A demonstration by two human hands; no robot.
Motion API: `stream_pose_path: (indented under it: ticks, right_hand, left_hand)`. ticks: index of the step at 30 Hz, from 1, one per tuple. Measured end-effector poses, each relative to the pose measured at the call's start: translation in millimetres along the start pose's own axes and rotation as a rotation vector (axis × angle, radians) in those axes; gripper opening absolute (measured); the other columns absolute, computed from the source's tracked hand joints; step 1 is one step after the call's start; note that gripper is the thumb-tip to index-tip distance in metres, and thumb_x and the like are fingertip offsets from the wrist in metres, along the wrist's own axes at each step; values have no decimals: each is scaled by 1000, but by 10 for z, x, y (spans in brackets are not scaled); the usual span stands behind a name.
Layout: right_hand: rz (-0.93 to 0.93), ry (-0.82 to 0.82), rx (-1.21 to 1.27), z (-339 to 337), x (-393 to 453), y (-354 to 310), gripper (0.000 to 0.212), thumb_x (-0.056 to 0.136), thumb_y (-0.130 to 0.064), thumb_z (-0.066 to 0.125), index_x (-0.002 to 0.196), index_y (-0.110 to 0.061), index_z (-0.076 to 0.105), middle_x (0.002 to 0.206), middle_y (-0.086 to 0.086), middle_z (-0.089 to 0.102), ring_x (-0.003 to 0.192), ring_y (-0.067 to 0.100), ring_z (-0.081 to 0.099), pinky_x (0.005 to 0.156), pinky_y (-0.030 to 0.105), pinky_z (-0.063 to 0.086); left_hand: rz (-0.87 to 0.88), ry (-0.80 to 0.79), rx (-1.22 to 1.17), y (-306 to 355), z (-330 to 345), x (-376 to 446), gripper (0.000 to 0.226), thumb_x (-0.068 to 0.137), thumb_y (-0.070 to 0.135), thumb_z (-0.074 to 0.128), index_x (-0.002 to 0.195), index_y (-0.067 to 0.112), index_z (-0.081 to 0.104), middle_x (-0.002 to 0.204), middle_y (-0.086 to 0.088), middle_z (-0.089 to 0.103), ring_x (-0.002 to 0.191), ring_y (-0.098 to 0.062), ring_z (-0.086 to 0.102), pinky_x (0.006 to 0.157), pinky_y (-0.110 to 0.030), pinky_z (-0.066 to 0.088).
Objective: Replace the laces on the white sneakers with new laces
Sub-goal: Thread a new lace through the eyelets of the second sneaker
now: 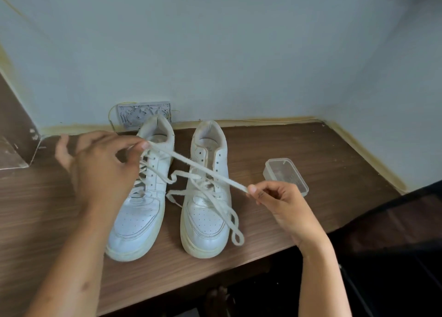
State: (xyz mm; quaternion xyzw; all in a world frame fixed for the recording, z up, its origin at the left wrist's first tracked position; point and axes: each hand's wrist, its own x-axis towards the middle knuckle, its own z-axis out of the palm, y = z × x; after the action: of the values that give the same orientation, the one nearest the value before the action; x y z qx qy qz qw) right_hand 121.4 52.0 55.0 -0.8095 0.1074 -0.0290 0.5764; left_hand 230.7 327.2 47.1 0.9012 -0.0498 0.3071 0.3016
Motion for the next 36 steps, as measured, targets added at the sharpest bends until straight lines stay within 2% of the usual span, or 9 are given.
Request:
stream_pose_path:
  ticks: [7, 10, 13, 18, 22, 25, 29, 32, 36]
  right_hand:
    - [-156, 12, 65, 234, 51, -116, 18, 90, -27, 66, 81, -14, 73, 58, -11, 52, 55, 7, 40, 54, 16, 33]
    - [-234, -46, 104, 378, 76, -147, 17, 92, -25, 65, 89, -11, 75, 63, -3, 57, 56, 16, 39, 52, 21, 31]
    - [-224, -83, 128, 405, 85, -153, 16, 94, -19, 63, 94, -9, 75, 73, -6, 70, 63, 7, 57, 63, 18, 45]
    - [-161, 1, 104, 328, 128, -44, 14, 94, -19, 63, 98, -16, 76, 90, 7, 74, 95, 35, 64, 90, 44, 52]
    - [-189, 133, 79, 405, 163, -53, 7, 88, -14, 71, 90, -18, 75, 83, 1, 74, 86, 28, 67, 79, 31, 56]
    - [-258, 210, 86, 500, 185, -102, 5, 83, -11, 76, 87, -15, 74, 81, -2, 74, 78, 17, 70, 72, 21, 54]
    - [-326, 254, 149, 585, 186, -157, 12, 86, -11, 72, 98, -12, 74, 84, 1, 76, 83, 17, 72, 80, 32, 58]
    - [-285, 357, 184, 671, 208, -160, 15, 90, -15, 70, 105, -15, 70, 80, -2, 76, 79, 12, 72, 77, 26, 57]
    - [-248, 521, -106, 829, 229, -80, 18, 90, -24, 71, 106, -23, 64, 80, -12, 70, 80, 2, 66, 72, 24, 55]
  left_hand:
    - [429, -199, -260, 366, 175, -115, 37, 84, 61, 56, 108, 38, 73, 114, 25, 64, 121, -11, 49, 111, -55, 15]
    - [541, -247, -357, 532, 329, -267, 31, 84, 56, 59, 101, 37, 76, 100, 23, 70, 118, -5, 52, 114, -56, 10]
    - [515, -220, -386, 500, 369, -277, 19, 84, 48, 61, 86, 37, 77, 82, 22, 70, 105, -2, 56, 114, -53, 11]
    - [398, -118, -252, 315, 288, -168, 14, 83, 46, 67, 80, 35, 74, 82, 24, 64, 101, -12, 57, 111, -57, 18]
    - [414, -141, -217, 299, 237, -174, 17, 79, 45, 62, 73, 32, 71, 93, 20, 64, 108, -15, 53, 113, -54, 18]
    - [455, -158, -232, 402, 275, -208, 23, 84, 49, 64, 98, 34, 74, 104, 20, 67, 113, -12, 54, 113, -54, 20]
    - [512, -97, -325, 521, 452, -306, 18, 83, 25, 73, 101, 26, 78, 94, 13, 73, 103, -9, 60, 114, -49, 24]
    - [394, -55, -395, 539, 564, -366, 11, 85, 23, 71, 93, 23, 78, 87, 11, 72, 92, -8, 62, 111, -47, 30]
    - [295, -19, -418, 530, 647, -388, 13, 86, 23, 69, 95, 20, 77, 88, 10, 72, 87, -6, 63, 106, -49, 38]
